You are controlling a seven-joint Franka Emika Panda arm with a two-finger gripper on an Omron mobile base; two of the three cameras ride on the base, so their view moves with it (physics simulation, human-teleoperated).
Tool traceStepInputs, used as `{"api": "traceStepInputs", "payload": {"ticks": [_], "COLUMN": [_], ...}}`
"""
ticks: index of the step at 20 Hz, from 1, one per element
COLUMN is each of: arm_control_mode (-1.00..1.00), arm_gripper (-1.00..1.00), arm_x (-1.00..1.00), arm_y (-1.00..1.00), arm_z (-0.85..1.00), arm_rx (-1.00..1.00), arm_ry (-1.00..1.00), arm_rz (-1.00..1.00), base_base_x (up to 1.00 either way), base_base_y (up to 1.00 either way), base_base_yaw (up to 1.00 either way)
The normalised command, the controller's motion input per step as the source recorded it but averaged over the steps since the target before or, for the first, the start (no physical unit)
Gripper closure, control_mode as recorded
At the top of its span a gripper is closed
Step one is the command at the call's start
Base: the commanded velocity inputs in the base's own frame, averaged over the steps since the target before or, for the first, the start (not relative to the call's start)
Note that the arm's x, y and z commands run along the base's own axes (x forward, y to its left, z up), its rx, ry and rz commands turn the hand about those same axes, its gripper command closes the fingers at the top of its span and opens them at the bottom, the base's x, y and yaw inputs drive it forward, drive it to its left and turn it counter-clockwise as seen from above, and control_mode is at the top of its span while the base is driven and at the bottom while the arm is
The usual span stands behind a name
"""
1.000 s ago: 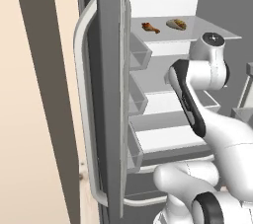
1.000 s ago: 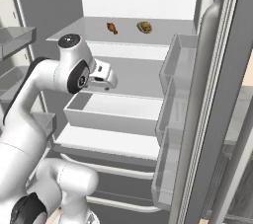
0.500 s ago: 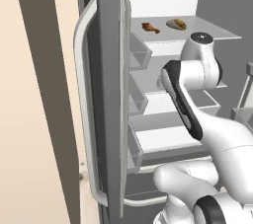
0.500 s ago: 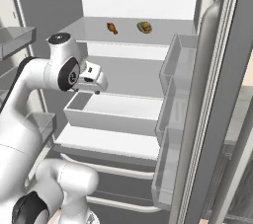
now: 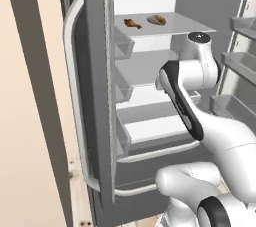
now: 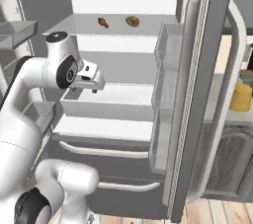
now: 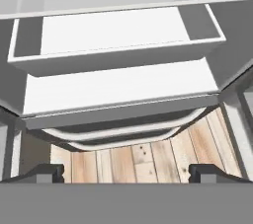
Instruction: Move the chicken drumstick and burrito from the second highest shelf to the top shelf to make space. Then, place the pitcher from the counter on the cleared second highest shelf.
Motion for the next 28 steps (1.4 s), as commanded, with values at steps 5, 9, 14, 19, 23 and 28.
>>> {"api": "traceStepInputs", "payload": {"ticks": [5, 9, 14, 19, 23, 28], "arm_control_mode": [1.00, 1.00, 1.00, 1.00, 1.00, 1.00], "arm_gripper": [-1.00, -1.00, -1.00, -1.00, -1.00, -1.00], "arm_x": [0.00, 0.00, 0.00, 0.00, 0.00, 0.00], "arm_y": [0.00, 0.00, 0.00, 0.00, 0.00, 0.00], "arm_z": [0.00, 0.00, 0.00, 0.00, 0.00, 0.00], "arm_rx": [0.00, 0.00, 0.00, 0.00, 0.00, 0.00], "arm_ry": [0.00, 0.00, 0.00, 0.00, 0.00, 0.00], "arm_rz": [0.00, 0.00, 0.00, 0.00, 0.00, 0.00], "base_base_x": [-1.00, -0.98, -0.40, 0.04, 0.15, 0.49], "base_base_y": [0.03, 0.26, 0.07, -0.25, -0.37, -0.21], "base_base_yaw": [-0.51, -0.56, -0.62, -0.53, -0.49, -0.25]}}
